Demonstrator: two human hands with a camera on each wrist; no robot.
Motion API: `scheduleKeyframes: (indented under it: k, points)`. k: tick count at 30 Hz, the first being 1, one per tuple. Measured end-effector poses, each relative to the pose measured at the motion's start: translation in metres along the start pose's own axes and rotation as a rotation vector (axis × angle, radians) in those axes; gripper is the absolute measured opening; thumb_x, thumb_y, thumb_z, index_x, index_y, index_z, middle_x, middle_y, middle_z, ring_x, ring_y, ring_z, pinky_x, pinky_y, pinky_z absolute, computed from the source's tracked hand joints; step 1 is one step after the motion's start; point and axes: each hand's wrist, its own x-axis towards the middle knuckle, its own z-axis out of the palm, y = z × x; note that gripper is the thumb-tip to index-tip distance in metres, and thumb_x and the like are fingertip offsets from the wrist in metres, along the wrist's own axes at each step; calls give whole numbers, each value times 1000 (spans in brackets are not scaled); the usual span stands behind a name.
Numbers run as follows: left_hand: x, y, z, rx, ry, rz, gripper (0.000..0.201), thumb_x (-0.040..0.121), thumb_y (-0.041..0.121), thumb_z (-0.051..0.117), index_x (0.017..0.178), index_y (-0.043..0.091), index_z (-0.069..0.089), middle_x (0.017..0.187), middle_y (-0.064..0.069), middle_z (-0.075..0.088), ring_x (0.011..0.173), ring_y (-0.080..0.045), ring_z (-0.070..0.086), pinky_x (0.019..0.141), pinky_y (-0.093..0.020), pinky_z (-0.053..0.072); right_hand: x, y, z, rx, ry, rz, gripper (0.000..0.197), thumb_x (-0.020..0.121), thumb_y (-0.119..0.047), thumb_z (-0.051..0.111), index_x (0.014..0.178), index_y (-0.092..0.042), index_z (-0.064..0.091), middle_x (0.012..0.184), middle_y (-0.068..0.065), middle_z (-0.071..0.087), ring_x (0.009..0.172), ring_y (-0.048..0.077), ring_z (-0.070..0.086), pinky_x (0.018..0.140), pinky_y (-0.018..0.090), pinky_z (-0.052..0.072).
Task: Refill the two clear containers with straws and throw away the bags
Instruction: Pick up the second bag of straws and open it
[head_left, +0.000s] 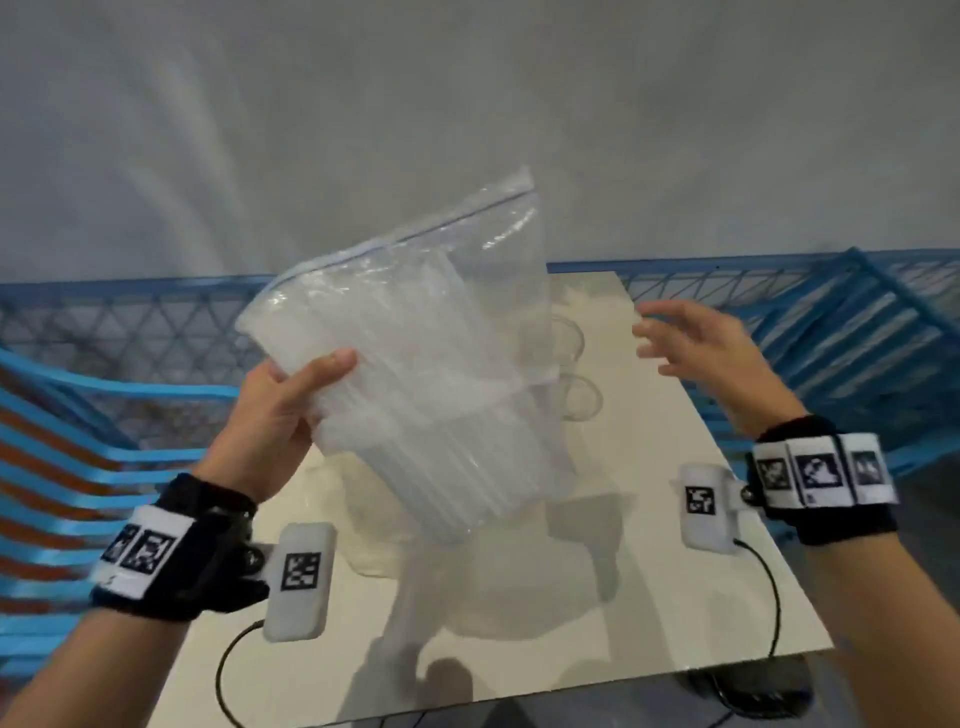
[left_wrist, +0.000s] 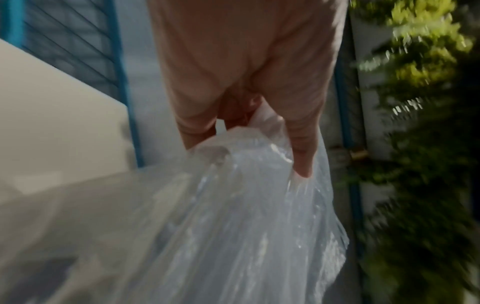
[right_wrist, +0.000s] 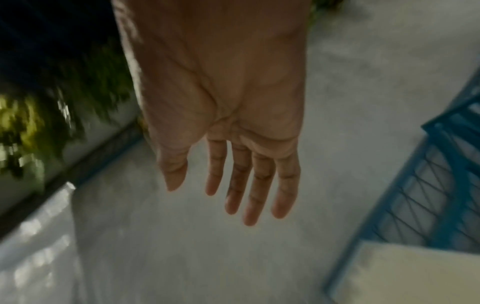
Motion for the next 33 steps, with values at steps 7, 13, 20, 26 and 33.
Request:
scheduleKeyframes:
  k: [7, 13, 20, 26, 33]
  points:
    - [21, -41, 131, 447, -512, -159, 27, 78, 11, 74, 105, 11, 70, 102, -3, 76, 94, -16, 72, 81, -29, 58, -22, -38, -78, -144, -322, -20, 55, 76, -59, 55, 125, -34, 56, 110, -5, 71, 96, 11, 70, 85, 29, 54]
    - [27, -82, 204, 551, -523, -155, 34, 79, 16, 75, 111, 19, 64, 110, 1, 72, 96, -10, 70, 82, -25, 57, -35, 44, -95, -390, -377, -57, 13, 88, -28, 66, 96, -18, 69, 67, 10, 63, 60, 13, 55, 66, 32, 45]
    - [8, -110, 265, 481, -62, -31, 23, 90, 30, 62, 86, 8, 58, 74, -6, 62, 64, -13, 59, 52, -16, 45, -39, 85, -88, -276, -240, -81, 10, 85, -15, 67, 95, -16, 70, 61, -2, 69, 52, -3, 55, 63, 19, 45]
    - [-5, -133, 298, 427, -94, -177, 11, 86, 7, 63, 76, 3, 62, 59, -6, 65, 58, -19, 62, 59, -27, 57, -49, 94, -83, -192, -200, -71, 18, 85, -16, 63, 97, -25, 73, 59, 0, 71, 53, 1, 59, 60, 18, 47]
    - [-13, -140, 308, 388, -71, -280, 25, 82, 10, 70, 89, -14, 66, 48, 0, 60, 47, -10, 56, 61, -26, 56, -59, 112, -95, -181, -194, -59, 16, 89, -19, 59, 95, -26, 73, 60, -8, 69, 56, 1, 59, 58, 13, 46]
